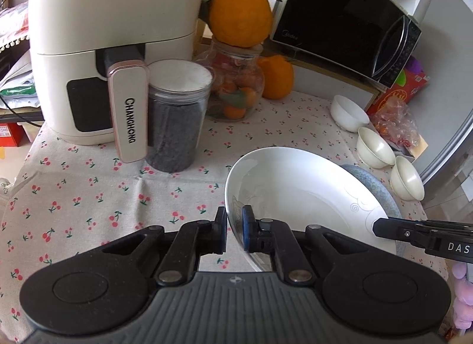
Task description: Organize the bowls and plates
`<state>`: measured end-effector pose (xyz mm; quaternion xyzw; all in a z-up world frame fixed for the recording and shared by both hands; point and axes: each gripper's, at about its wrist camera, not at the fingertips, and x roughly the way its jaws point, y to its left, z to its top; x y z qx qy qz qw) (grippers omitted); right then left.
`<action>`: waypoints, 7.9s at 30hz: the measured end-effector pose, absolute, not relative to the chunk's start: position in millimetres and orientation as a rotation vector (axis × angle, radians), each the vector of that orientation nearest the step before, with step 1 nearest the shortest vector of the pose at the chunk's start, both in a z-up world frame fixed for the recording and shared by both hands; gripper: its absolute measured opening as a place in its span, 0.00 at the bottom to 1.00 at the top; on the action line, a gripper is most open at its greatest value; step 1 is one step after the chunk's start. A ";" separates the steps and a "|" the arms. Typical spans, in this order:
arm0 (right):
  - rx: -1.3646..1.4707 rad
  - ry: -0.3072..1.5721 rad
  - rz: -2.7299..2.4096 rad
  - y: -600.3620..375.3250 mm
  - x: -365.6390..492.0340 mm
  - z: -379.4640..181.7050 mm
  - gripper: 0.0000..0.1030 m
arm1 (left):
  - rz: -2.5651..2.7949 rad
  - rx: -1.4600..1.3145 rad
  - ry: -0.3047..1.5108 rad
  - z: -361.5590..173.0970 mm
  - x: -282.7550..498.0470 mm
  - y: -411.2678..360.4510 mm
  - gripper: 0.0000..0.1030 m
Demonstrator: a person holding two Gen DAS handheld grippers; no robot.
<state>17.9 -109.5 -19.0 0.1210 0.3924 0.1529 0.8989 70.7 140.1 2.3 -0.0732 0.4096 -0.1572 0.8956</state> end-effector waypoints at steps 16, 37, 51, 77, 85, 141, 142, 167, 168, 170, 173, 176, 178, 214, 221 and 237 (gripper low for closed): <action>0.297 0.786 0.162 -194.1 12.8 -19.7 0.18 | -0.426 -0.058 0.831 -2.2 81.5 48.4 0.08; 0.165 0.843 0.074 -203.5 19.6 -44.7 0.18 | -0.392 0.149 0.832 -21.3 82.0 -1.6 0.11; 0.068 0.838 0.054 -192.2 21.0 -46.5 0.18 | -0.353 0.374 0.794 -29.7 71.1 -22.3 0.10; 0.164 0.826 0.070 -209.4 25.6 -39.6 0.49 | -0.367 0.286 0.852 -24.6 78.9 -21.1 0.22; 0.243 0.796 0.063 -235.6 28.8 -38.6 0.70 | -0.371 0.210 0.852 -15.2 84.2 -25.0 0.49; 0.312 0.784 0.034 -341.1 264.1 -49.2 0.87 | -0.346 -0.016 0.844 -34.9 308.3 -127.8 0.69; 0.320 0.783 0.030 -342.0 266.3 -51.0 0.87 | -0.353 -0.034 0.844 -35.6 309.4 -126.7 0.65; 0.427 0.754 0.072 -337.0 278.1 -62.4 0.16 | -0.402 -0.050 0.835 -38.6 314.5 -142.4 0.06; 0.423 0.751 0.073 -335.6 276.9 -59.7 0.16 | -0.400 -0.056 0.834 -36.7 313.8 -140.7 0.06; 0.412 0.744 0.074 -332.5 273.6 -52.1 0.16 | -0.398 -0.057 0.828 -32.4 312.1 -140.4 0.06; 0.398 0.733 0.074 -328.7 266.2 -38.5 0.16 | -0.402 -0.054 0.813 -20.8 306.0 -137.9 0.06; 0.400 0.721 0.072 -327.4 255.2 -23.8 0.16 | -0.411 -0.050 0.795 -4.0 295.9 -136.3 0.06; 0.400 0.716 0.069 -326.1 245.6 -13.1 0.16 | -0.416 -0.048 0.784 6.7 287.9 -135.0 0.06; 0.462 0.804 -0.090 -323.5 15.4 7.4 0.17 | -0.525 0.053 0.805 22.0 84.8 -140.1 0.06; 0.414 0.889 -0.136 -332.7 -0.4 -9.1 0.17 | -0.589 0.166 0.854 5.0 67.2 -160.2 0.08; 0.461 1.051 -0.127 -356.0 -6.8 -46.1 0.19 | -0.615 0.292 0.977 -23.5 55.3 -184.4 0.09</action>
